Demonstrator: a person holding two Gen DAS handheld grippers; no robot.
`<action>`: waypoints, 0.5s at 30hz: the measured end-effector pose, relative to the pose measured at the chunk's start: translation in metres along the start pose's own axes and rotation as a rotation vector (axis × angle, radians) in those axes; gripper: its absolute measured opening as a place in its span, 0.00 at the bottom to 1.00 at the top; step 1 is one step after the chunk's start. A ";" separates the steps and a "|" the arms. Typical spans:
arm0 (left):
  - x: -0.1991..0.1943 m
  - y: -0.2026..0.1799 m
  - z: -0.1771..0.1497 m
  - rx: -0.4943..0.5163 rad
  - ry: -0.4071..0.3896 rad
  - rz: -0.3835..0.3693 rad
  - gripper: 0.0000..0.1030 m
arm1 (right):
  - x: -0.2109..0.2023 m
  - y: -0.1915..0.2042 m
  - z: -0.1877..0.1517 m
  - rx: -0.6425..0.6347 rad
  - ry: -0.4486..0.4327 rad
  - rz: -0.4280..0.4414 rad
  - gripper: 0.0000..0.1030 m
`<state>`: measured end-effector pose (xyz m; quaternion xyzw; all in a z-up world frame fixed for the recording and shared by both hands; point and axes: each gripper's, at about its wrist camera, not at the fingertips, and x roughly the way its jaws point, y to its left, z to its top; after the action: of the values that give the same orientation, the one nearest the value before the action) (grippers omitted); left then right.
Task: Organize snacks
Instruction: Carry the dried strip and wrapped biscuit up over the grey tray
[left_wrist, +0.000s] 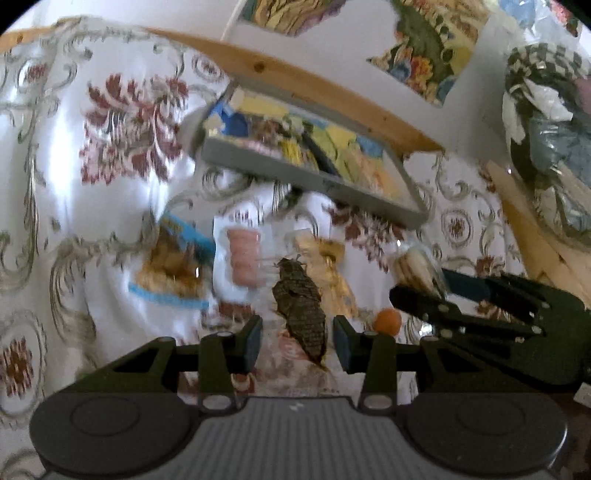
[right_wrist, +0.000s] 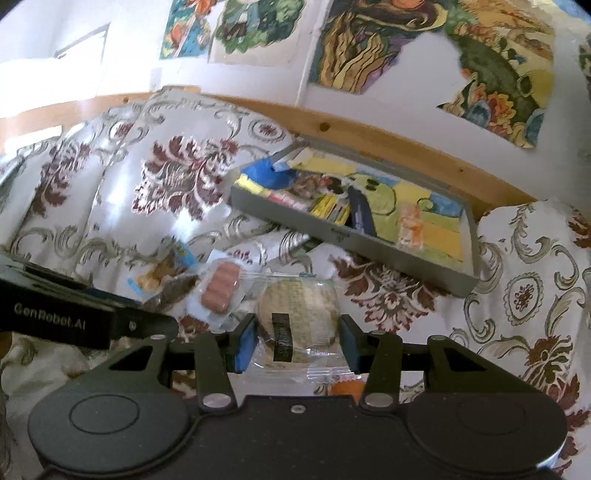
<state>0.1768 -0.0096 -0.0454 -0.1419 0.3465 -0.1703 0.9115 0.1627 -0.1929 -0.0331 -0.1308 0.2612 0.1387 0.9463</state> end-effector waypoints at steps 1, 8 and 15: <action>0.000 -0.001 0.004 0.011 -0.017 0.005 0.43 | 0.000 -0.001 0.001 0.008 -0.010 -0.005 0.47; 0.005 -0.013 0.044 0.032 -0.114 -0.002 0.43 | 0.005 -0.016 0.012 0.044 -0.077 -0.037 0.47; 0.039 -0.039 0.091 0.058 -0.190 -0.018 0.43 | 0.029 -0.044 0.032 0.054 -0.135 -0.048 0.47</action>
<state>0.2578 -0.0479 0.0120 -0.1339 0.2523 -0.1742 0.9424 0.2157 -0.2177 -0.0138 -0.1019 0.1971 0.1176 0.9679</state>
